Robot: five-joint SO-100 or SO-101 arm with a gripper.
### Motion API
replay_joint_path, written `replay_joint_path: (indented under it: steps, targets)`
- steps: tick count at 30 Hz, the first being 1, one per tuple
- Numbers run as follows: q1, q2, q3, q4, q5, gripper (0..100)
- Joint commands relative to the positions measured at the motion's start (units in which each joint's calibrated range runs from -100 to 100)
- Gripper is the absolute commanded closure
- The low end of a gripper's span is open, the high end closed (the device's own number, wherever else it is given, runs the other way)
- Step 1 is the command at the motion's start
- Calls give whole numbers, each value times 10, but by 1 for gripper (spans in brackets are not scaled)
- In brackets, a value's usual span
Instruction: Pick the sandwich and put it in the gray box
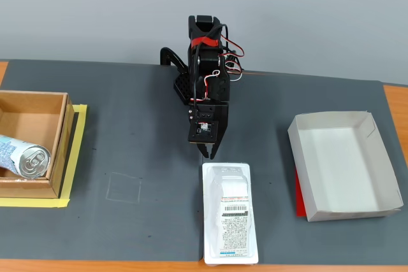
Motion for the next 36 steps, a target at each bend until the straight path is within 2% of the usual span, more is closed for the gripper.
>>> replay_joint_path:
  steps: [1, 19, 27, 36]
  targets:
    - [-3, -6, 4, -2, 0, 98]
    - [-6, 3, -6, 1, 3, 98]
    - [-48, 9, -62, 1, 3, 98]
    - [-51, 165, -186, -6, -1, 98]
